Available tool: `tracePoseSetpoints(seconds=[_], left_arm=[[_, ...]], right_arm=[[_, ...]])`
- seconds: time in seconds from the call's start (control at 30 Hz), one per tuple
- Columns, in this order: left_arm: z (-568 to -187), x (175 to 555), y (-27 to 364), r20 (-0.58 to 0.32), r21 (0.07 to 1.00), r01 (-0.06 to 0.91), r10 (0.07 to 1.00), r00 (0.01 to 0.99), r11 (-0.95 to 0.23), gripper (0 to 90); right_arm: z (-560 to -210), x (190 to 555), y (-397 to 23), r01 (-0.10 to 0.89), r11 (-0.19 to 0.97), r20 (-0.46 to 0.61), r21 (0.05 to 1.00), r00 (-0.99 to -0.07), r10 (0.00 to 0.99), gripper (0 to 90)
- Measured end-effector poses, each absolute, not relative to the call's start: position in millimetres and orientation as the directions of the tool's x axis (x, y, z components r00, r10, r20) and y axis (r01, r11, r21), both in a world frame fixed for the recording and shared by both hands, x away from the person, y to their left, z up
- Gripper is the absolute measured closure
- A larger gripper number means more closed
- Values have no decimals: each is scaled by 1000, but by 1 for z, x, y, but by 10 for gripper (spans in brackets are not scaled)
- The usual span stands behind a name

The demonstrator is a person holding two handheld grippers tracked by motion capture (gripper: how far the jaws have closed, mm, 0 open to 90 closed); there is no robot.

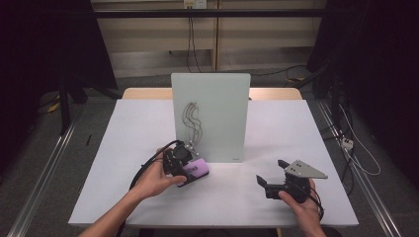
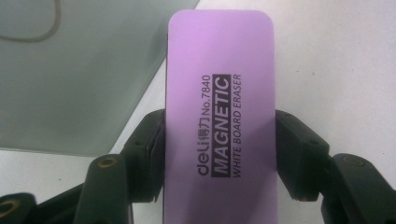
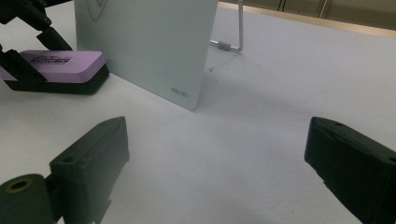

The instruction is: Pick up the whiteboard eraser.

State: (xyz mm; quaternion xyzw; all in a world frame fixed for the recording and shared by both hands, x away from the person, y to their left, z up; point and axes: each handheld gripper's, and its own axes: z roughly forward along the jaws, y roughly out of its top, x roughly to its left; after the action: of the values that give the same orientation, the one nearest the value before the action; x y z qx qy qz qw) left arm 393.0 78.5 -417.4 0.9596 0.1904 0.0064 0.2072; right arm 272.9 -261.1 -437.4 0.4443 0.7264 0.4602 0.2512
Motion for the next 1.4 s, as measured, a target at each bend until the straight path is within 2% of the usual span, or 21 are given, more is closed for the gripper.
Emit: tracePoseSetpoints(seconds=[0.73, 1.4], left_arm=[[-400, 390, 93, -142, 547, 390, 377, 915, -741, 409], [-387, 382, 97, -64, 653, 328, 381, 922, -682, 409]], right_arm=[[-437, 273, -261, 415, 179, 48, 892, -479, 876, 63], [-437, 273, -261, 418, 174, 54, 892, -479, 876, 62]])
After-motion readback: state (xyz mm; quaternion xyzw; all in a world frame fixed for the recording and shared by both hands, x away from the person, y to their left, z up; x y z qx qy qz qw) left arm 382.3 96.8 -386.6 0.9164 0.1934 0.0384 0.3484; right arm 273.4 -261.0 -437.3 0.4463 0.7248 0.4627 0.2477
